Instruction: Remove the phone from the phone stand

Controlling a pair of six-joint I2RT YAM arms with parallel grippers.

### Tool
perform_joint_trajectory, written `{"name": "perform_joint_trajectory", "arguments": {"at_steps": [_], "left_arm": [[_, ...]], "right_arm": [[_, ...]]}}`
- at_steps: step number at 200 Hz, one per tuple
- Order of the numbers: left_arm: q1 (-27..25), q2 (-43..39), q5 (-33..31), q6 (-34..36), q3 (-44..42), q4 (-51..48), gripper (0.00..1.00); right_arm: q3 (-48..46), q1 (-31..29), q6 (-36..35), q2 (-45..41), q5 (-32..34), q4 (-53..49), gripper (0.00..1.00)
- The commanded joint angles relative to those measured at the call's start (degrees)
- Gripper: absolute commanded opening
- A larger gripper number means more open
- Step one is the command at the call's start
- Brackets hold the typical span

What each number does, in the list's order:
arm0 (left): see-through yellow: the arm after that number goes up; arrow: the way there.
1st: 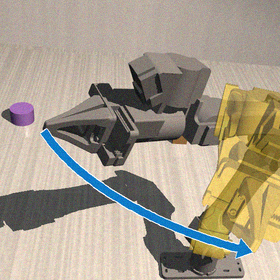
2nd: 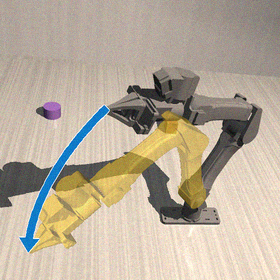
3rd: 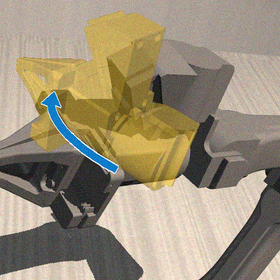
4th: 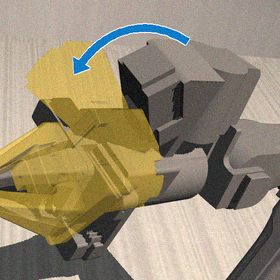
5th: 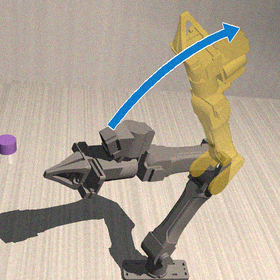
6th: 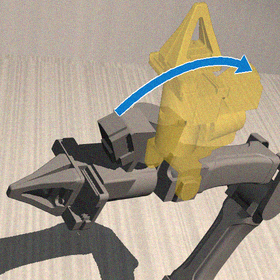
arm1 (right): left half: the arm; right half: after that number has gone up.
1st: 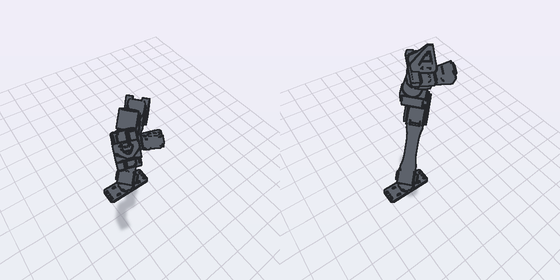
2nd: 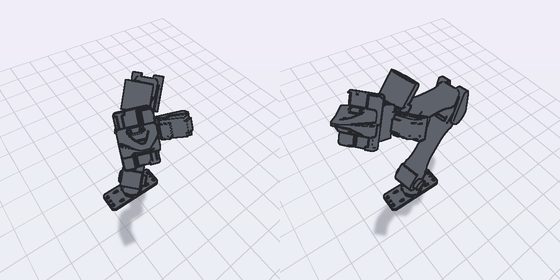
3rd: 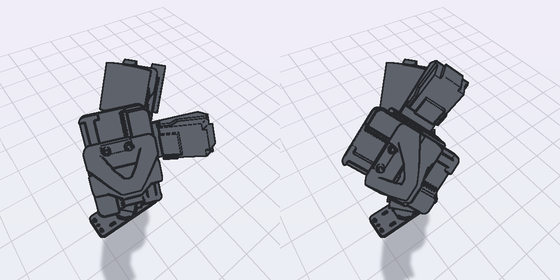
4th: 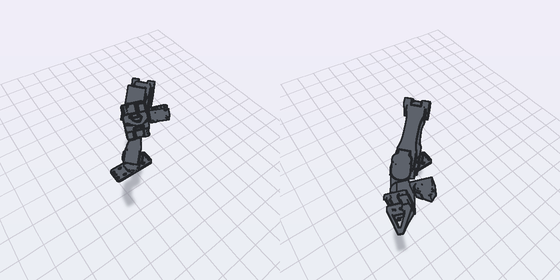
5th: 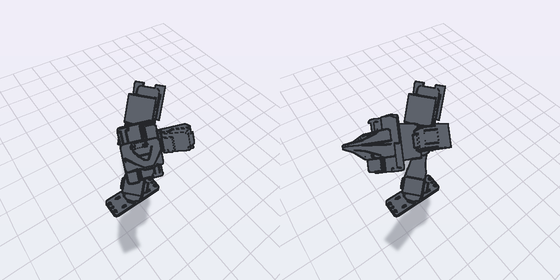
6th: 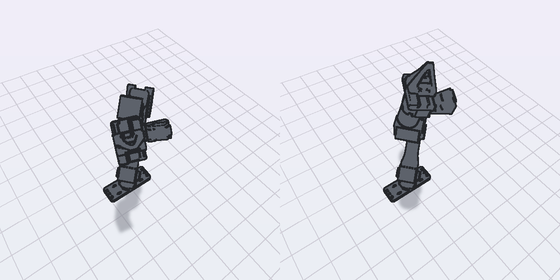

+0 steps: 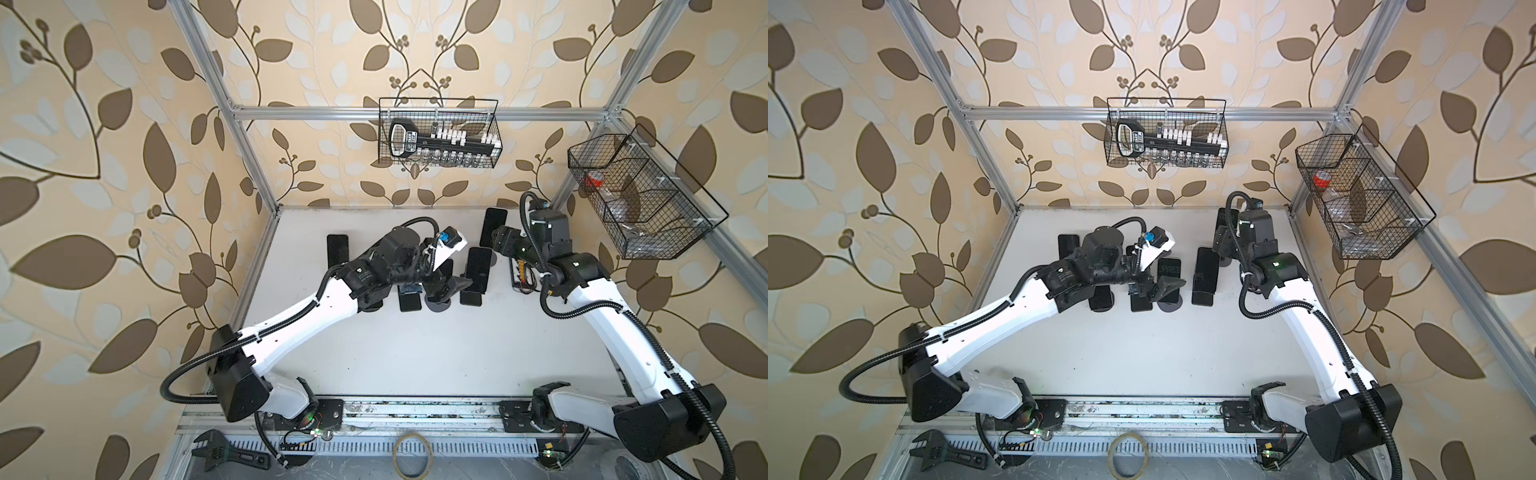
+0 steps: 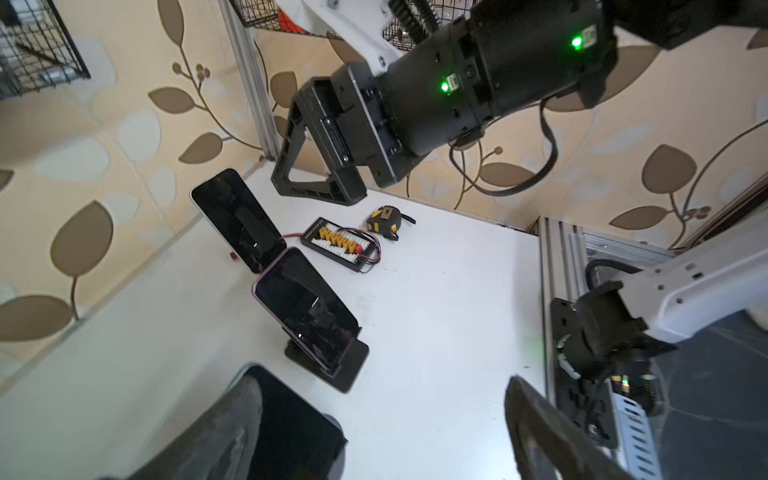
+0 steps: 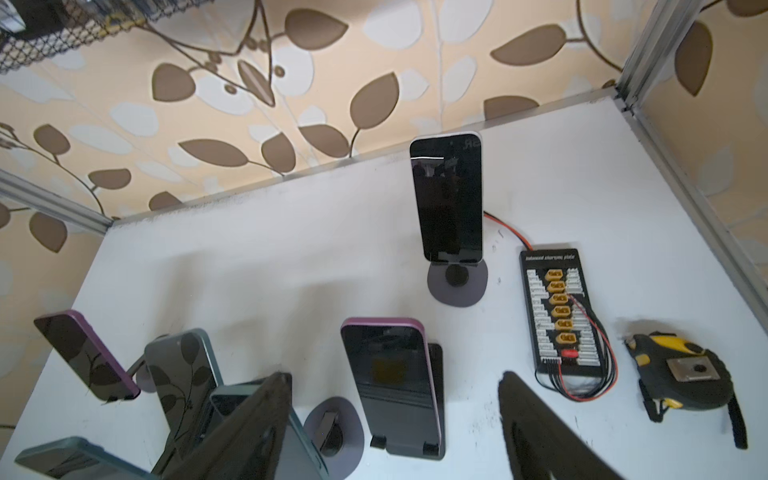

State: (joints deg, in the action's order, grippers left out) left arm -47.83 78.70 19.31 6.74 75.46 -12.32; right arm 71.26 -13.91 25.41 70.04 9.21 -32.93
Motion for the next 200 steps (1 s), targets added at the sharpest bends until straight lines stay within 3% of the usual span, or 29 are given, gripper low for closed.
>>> {"name": "perform_joint_trajectory", "arguments": {"at_steps": [1,46,78,200], "left_arm": [[0.90,-6.43,-6.24,-10.73,-0.20,-6.21,0.90],[0.90,-9.09,-9.34,-6.68,-0.66,-11.68,0.94],[0.90,-9.65,-12.85,-9.64,-1.27,-12.68,0.94],[0.90,-8.12,-12.38,-12.33,-1.01,-16.71,0.96]], "right_arm": [[1.51,-2.32,1.99,0.54,0.31,-6.37,0.81],[1.29,-4.88,2.41,4.23,0.98,-7.81,0.85],[2.11,-4.93,0.83,7.65,-0.21,-8.27,0.86],[8.98,-4.94,4.39,21.54,1.50,-9.31,0.92]]}}
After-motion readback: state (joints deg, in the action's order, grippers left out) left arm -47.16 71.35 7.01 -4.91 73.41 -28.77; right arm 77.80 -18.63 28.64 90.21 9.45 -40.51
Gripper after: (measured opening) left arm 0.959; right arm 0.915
